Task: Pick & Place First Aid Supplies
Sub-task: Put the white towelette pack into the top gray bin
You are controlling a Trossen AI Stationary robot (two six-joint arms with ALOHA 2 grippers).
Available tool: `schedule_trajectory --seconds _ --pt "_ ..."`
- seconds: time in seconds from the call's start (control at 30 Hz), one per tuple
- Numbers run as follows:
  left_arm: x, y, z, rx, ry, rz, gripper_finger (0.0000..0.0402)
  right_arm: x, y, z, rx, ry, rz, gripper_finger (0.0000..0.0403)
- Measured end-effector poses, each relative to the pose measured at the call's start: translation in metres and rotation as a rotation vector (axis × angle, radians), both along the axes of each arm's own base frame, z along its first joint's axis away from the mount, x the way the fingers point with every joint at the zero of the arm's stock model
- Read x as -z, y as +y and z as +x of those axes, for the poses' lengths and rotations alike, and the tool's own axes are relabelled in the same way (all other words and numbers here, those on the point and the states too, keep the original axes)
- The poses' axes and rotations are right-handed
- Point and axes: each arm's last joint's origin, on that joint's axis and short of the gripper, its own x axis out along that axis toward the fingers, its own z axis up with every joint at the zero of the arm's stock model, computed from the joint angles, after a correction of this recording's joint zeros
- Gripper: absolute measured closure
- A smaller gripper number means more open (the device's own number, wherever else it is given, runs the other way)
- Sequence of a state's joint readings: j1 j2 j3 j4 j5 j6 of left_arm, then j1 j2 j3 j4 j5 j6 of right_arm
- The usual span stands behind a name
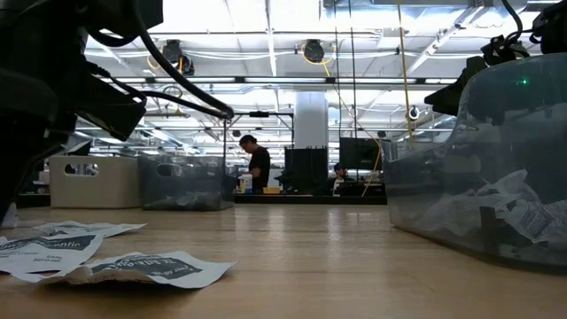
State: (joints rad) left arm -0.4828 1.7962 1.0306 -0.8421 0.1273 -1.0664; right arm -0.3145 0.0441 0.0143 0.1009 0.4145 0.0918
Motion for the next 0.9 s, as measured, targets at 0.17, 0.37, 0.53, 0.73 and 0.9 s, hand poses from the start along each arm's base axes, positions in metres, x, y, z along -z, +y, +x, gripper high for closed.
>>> schedule_trajectory --seconds 0.17,0.37,0.53,0.73,0.9 --pt "0.000 0.001 0.001 0.012 0.000 -0.007 0.0391 0.000 0.000 0.000 0.000 0.000 0.000 0.0181" --pt "-0.020 0.011 0.002 0.034 -0.052 -0.060 0.0394 0.000 0.000 0.000 0.000 0.000 0.000 0.0183" --pt "-0.049 0.027 0.000 0.011 -0.146 -0.094 0.0397 0.000 0.000 0.000 0.000 0.000 0.000 0.0181" --pt "-0.083 0.053 -0.007 -0.040 -0.252 -0.126 0.0398 0.000 0.000 0.000 0.000 -0.001 0.000 0.0181" --pt "-0.101 0.078 -0.020 -0.102 -0.256 -0.107 0.0397 0.000 0.000 0.000 0.000 0.000 0.000 0.0181"
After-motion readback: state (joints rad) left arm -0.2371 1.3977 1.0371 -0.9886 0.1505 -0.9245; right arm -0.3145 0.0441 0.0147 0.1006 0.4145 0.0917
